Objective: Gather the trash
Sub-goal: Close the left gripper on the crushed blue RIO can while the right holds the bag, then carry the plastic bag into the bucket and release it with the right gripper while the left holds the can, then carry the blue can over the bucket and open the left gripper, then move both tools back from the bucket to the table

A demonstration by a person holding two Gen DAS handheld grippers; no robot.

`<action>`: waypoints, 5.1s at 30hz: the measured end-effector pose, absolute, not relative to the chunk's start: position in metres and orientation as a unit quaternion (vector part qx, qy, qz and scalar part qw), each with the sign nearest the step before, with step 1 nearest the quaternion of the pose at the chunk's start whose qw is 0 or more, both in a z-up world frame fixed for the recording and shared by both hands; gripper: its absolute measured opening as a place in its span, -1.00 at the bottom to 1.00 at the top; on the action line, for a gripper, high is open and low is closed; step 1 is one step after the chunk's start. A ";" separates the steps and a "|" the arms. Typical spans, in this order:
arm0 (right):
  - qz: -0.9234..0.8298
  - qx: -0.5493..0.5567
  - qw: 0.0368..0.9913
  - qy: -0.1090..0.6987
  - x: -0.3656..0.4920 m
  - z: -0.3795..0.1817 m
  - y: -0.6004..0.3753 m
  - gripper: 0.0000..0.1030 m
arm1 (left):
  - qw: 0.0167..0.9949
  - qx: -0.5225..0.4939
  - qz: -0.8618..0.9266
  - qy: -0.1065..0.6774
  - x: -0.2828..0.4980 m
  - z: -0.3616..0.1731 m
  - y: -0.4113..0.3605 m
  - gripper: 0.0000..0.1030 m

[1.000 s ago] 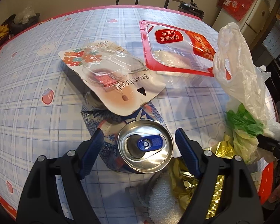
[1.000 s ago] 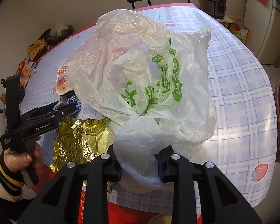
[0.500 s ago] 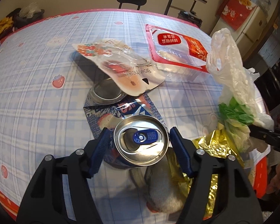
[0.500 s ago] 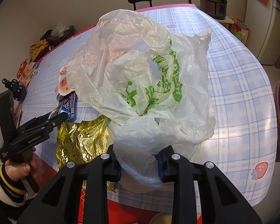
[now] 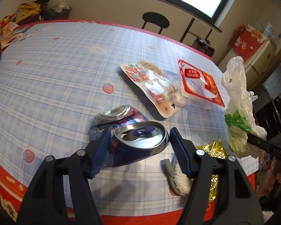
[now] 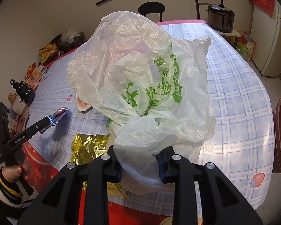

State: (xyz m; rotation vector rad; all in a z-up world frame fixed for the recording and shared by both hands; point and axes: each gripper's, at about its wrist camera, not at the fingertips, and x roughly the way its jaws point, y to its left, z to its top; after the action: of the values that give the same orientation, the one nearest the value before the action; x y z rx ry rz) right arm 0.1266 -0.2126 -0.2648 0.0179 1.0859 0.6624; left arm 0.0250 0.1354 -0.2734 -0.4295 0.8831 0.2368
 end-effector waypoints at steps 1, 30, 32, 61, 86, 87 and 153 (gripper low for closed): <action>0.312 0.009 0.806 0.504 0.126 -0.262 -0.212 -0.45 | 0.876 -0.208 0.115 0.419 0.021 -0.270 0.140 0.27; 0.329 0.033 0.833 0.444 0.120 -0.213 -0.224 -0.45 | 0.904 -0.227 0.125 0.341 -0.006 -0.203 0.162 0.15; 0.330 0.035 0.836 0.437 0.121 -0.208 -0.229 -0.46 | 0.908 -0.223 0.123 0.332 -0.004 -0.193 0.161 0.15; 0.006 0.071 0.872 0.484 0.208 -0.247 -0.517 -0.31 | 0.944 -0.175 0.021 0.278 0.080 -0.106 0.029 0.15; -0.035 0.119 0.932 0.340 0.140 -0.139 -0.586 0.90 | 0.926 -0.103 -0.190 0.311 0.179 -0.099 -0.168 0.15; -0.036 0.123 0.932 0.339 0.137 -0.138 -0.589 0.90 | 0.920 -0.099 -0.209 0.316 0.187 -0.099 -0.184 0.15; 0.279 -0.028 0.831 0.480 0.119 -0.208 -0.209 0.90 | 0.889 -0.204 0.160 0.378 -0.028 -0.200 0.162 0.88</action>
State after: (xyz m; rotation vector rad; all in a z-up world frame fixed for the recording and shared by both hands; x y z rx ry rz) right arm 0.1189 -0.2085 -0.2081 -0.0594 1.0181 0.5925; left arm -0.0277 0.1616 -0.1996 -0.4233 0.7855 0.3327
